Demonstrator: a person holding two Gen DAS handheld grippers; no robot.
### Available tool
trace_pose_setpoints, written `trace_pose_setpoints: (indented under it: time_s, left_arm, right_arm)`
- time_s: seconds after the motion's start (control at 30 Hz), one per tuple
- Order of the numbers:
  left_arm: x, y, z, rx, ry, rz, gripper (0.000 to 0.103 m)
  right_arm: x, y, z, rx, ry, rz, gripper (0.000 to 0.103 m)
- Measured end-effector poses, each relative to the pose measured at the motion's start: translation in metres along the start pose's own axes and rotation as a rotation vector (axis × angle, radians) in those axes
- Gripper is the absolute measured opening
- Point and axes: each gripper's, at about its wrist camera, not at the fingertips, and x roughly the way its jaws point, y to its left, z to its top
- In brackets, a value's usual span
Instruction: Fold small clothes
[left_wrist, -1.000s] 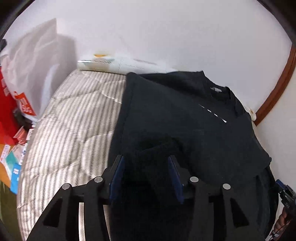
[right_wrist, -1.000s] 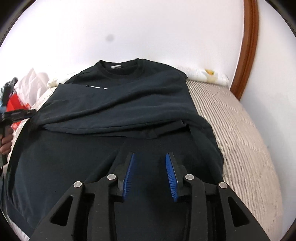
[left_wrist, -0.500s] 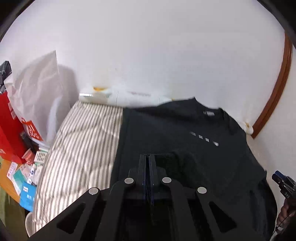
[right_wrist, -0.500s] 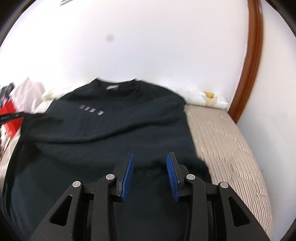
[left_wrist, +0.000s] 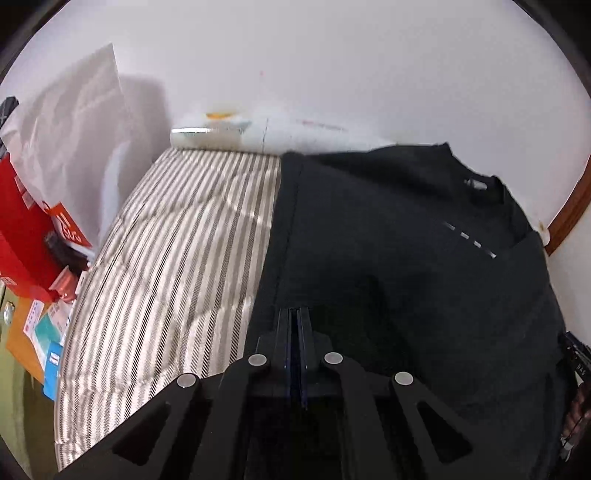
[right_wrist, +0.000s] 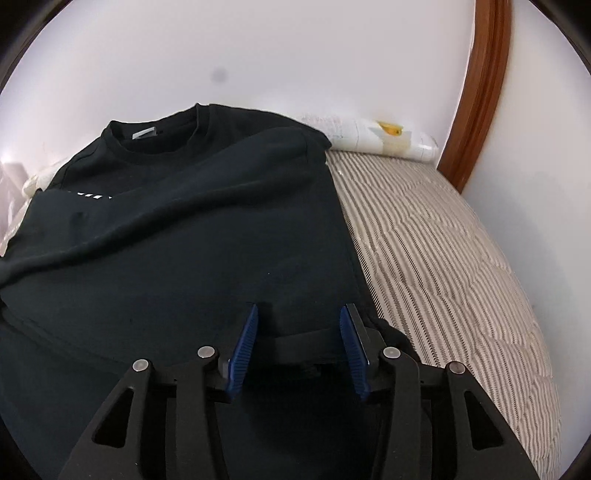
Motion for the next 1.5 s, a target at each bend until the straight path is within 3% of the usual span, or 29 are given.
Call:
trace_pose_setpoints:
  time_s: [0.2,0.53,0.67,1.03,1.33,1.37,1.43,1.47,1.5]
  left_arm:
    - [-0.012,-0.003,-0.009,0.026,0.011,0.006,0.008]
    - [-0.064,-0.011,-0.051,0.074,-0.009,0.003,0.042]
    - [-0.083,-0.013,-0.082,0.081,0.003,0.007,0.051]
    - [-0.135,-0.013,-0.175,0.096,0.050,-0.030,0.058]
    - [-0.156,-0.015,-0.228,0.040,0.034,-0.080,0.058]
    - [-0.157,-0.017,-0.232,0.044,0.027,-0.076,0.058]
    - [-0.158,-0.020,-0.236,0.042,0.001,-0.062,0.057]
    - [-0.159,-0.020,-0.237,0.037,-0.010,-0.050,0.047]
    - [-0.159,-0.020,-0.237,0.032,-0.022,-0.034,0.036]
  right_arm:
    - [-0.010,-0.006,-0.007,-0.034,0.006,0.004,0.047]
    - [-0.076,-0.056,-0.056,0.035,-0.020,-0.044,0.048]
    - [-0.094,-0.081,-0.090,0.098,0.019,0.034,0.049]
    - [-0.117,-0.086,-0.172,0.097,0.072,0.105,0.054]
    - [-0.122,-0.077,-0.188,0.102,0.014,0.094,0.054]
    - [-0.122,-0.076,-0.187,0.098,0.004,0.091,0.046]
    - [-0.122,-0.070,-0.186,0.090,-0.010,0.126,0.022]
    - [-0.123,-0.068,-0.185,0.092,-0.006,0.150,0.010]
    - [-0.123,-0.066,-0.184,0.093,-0.006,0.155,0.010]
